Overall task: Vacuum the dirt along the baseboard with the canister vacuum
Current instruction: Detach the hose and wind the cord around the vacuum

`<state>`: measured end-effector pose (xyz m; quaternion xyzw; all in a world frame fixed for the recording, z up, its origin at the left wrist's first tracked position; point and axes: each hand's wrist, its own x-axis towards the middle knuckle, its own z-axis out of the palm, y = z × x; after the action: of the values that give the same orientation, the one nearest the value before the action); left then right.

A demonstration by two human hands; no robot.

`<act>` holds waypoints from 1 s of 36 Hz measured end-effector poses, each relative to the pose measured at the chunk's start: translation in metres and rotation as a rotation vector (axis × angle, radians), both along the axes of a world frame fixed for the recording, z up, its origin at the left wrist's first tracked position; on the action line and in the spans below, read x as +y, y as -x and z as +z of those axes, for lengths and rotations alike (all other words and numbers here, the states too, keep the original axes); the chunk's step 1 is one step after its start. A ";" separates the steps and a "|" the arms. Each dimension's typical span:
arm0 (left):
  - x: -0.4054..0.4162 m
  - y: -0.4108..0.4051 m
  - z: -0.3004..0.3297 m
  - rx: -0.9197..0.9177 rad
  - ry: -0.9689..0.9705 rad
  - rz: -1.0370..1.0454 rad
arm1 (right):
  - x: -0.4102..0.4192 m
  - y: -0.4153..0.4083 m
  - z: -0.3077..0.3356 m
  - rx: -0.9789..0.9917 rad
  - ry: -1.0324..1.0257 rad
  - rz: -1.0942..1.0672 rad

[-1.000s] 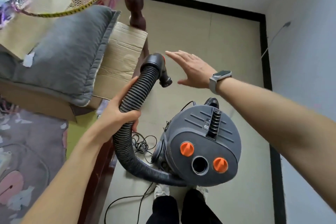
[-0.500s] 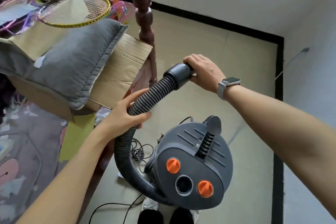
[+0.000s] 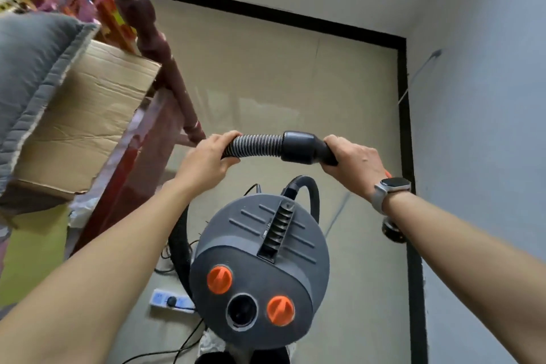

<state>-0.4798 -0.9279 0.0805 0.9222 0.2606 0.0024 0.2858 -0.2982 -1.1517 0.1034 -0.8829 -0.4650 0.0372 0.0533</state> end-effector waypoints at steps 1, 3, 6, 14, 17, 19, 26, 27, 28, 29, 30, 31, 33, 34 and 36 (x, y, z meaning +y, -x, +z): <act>-0.005 -0.011 -0.010 0.028 -0.032 -0.024 | -0.010 -0.003 -0.011 0.027 0.018 -0.031; -0.015 -0.030 -0.030 0.082 -0.073 -0.058 | -0.028 -0.008 -0.031 0.072 0.032 -0.079; -0.030 -0.055 -0.056 0.144 -0.116 -0.111 | -0.050 -0.015 -0.062 0.124 0.048 -0.148; -0.058 -0.087 -0.119 0.313 -0.126 -0.210 | -0.091 -0.014 -0.146 0.304 0.114 -0.318; -0.060 -0.087 -0.140 0.397 0.006 -0.137 | -0.100 -0.004 -0.172 0.369 0.139 -0.324; -0.057 -0.081 -0.155 0.361 0.149 -0.038 | -0.105 0.002 -0.186 0.385 0.163 -0.309; -0.062 -0.079 -0.163 0.345 0.202 -0.034 | -0.116 0.007 -0.220 0.533 0.130 -0.383; -0.067 -0.082 -0.161 0.332 0.185 -0.030 | -0.120 0.006 -0.223 0.567 0.129 -0.401; -0.072 -0.086 -0.160 0.315 0.175 -0.020 | -0.123 0.006 -0.225 0.598 0.135 -0.412; -0.077 -0.090 -0.159 0.304 0.170 -0.007 | -0.127 0.006 -0.228 0.632 0.153 -0.420; -0.081 -0.093 -0.159 0.299 0.163 0.006 | -0.129 0.005 -0.230 0.666 0.177 -0.421; -0.084 -0.097 -0.158 0.307 0.155 0.020 | -0.130 0.005 -0.231 0.698 0.203 -0.422; -0.087 -0.102 -0.155 0.335 0.151 0.044 | -0.126 0.003 -0.233 0.772 0.232 -0.431; -0.087 -0.103 -0.154 0.346 0.157 0.050 | -0.121 0.001 -0.232 0.828 0.227 -0.437; -0.086 -0.104 -0.151 0.362 0.167 0.062 | -0.107 -0.004 -0.227 0.960 0.180 -0.450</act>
<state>-0.3757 -1.0139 -0.0707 0.8723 0.3351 -0.1761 0.3094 -0.2944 -1.2585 -0.1233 -0.8455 -0.1826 0.4641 0.1907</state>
